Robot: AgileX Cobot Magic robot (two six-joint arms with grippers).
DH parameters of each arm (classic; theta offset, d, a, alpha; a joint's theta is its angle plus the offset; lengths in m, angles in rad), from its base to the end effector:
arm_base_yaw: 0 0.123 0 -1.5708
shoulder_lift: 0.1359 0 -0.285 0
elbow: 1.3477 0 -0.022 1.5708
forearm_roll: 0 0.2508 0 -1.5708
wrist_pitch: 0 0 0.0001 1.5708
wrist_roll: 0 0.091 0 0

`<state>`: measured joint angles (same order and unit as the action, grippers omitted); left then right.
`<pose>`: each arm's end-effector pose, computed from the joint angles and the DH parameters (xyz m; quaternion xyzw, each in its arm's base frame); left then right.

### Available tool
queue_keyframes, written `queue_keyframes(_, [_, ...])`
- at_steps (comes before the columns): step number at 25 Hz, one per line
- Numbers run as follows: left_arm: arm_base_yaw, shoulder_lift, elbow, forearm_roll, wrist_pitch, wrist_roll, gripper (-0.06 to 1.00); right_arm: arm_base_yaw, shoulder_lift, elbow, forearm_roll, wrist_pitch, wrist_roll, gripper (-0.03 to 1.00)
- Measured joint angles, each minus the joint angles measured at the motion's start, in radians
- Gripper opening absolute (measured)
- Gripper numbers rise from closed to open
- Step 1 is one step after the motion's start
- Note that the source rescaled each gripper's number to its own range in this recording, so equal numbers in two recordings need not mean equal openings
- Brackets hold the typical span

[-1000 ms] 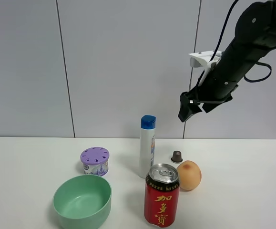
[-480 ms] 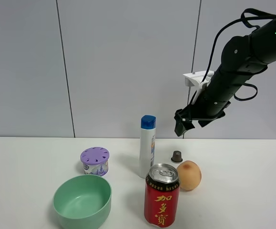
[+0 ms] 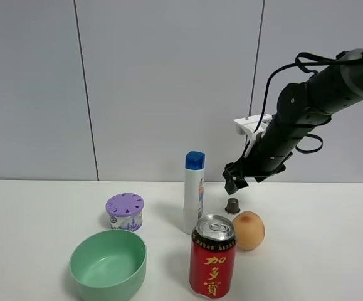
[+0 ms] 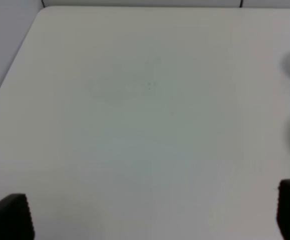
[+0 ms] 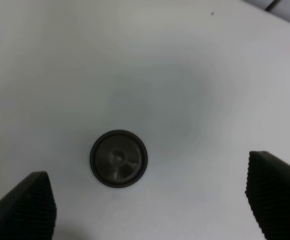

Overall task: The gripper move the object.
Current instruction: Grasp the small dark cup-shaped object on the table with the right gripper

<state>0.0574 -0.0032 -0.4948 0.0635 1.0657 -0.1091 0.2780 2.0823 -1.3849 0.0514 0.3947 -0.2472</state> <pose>-0.0053 0.0048 0.2756 -0.0723 0.8516 0.0183 0.5189 0.4214 0.1221 0.1478 -0.2299 0.9322 0.0204 0.2788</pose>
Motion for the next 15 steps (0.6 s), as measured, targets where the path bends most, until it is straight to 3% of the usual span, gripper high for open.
queue_keyframes(15, [0.0,0.0,0.0,0.0,0.0,0.0,1.0,0.0,0.104,-0.077,0.066,-0.014,0.0,0.69])
